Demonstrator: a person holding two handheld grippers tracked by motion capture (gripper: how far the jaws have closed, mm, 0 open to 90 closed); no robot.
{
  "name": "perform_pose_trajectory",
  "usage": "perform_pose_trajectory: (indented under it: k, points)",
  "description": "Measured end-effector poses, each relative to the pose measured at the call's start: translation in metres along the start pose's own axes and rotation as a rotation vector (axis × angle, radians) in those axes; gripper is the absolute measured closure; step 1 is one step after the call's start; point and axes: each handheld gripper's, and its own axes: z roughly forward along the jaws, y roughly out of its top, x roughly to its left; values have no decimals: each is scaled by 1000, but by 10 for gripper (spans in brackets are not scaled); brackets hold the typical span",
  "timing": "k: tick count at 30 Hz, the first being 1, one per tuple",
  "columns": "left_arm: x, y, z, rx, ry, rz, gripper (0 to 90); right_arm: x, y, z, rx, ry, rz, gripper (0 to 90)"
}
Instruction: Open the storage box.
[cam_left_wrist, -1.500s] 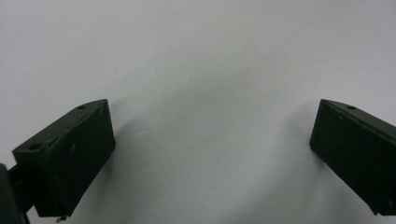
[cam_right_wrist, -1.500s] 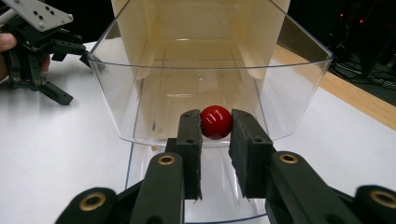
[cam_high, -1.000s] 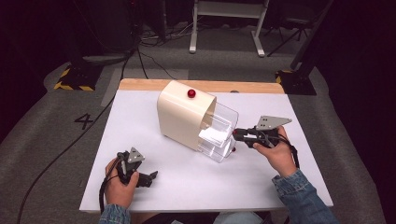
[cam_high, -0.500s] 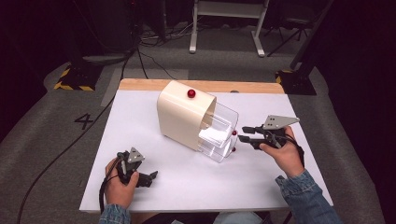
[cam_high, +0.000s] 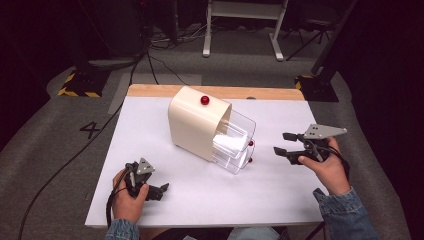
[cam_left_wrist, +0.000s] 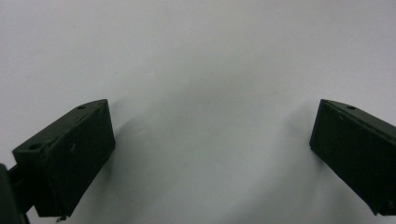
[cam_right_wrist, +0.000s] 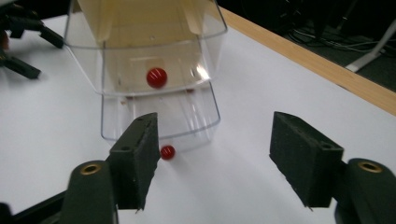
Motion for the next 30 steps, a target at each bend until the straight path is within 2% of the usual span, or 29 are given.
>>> perform_pose_trajectory:
  k: [2,9,17,30]
  points:
    - [0,0,0,0,1,1,0,-3,-4,-6,19,-19,-4,320]
    - [0,0,0,1,-4,-5,0,-16,-23,-21,50,-68,40,309]
    - [0,0,0,2,-1,-1,0,-27,-49,-27,103,-109,82,296]
    - [0,0,0,4,-1,-1,0,-35,-85,-28,180,-121,106,284]
